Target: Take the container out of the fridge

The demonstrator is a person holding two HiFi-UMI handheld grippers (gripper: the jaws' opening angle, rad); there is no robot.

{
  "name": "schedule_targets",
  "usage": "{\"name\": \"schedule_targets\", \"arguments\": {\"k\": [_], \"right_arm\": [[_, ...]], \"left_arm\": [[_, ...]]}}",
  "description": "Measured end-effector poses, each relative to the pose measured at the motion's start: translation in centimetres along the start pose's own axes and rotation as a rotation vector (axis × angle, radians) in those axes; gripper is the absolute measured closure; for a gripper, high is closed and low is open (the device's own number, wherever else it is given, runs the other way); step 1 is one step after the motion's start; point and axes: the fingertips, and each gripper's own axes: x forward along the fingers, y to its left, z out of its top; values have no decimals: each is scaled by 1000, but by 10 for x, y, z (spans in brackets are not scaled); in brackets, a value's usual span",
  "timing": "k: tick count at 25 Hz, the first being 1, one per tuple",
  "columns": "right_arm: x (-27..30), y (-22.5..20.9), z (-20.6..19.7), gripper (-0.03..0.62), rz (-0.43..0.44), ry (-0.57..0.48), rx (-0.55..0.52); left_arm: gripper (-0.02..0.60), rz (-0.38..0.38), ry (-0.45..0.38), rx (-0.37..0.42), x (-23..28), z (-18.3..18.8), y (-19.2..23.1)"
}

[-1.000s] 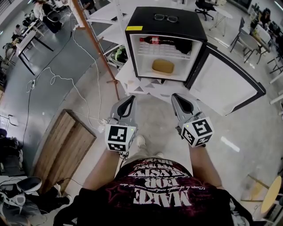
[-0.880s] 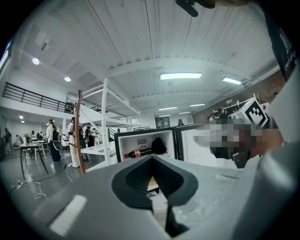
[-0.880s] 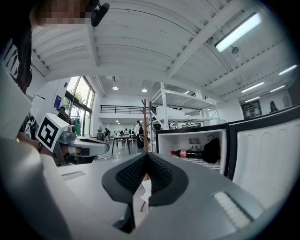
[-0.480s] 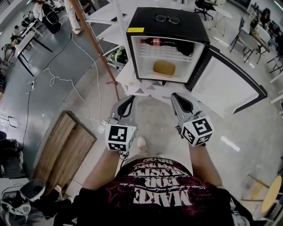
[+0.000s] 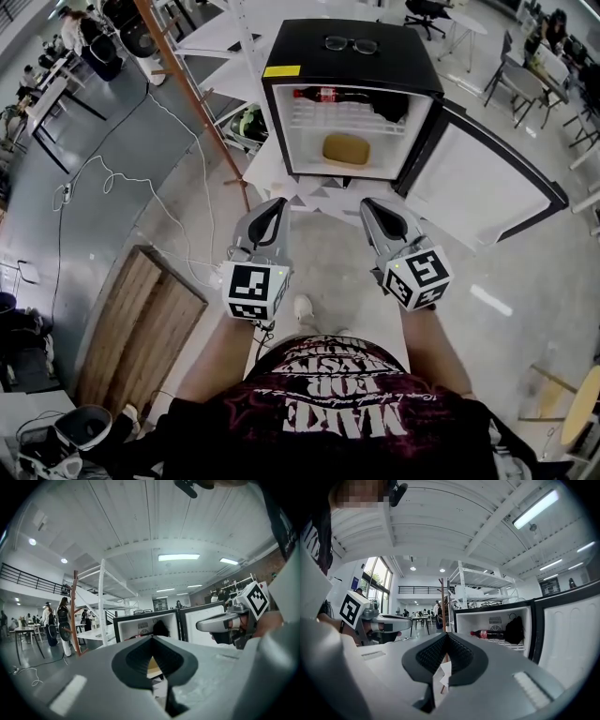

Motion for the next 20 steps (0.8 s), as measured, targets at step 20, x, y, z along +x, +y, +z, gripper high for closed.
{"name": "schedule_targets", "arguments": {"k": [20], "right_arm": [[31, -39, 5, 566, -74, 8, 22]], "left_arm": [[581, -72, 7, -12, 60, -2, 21]]}}
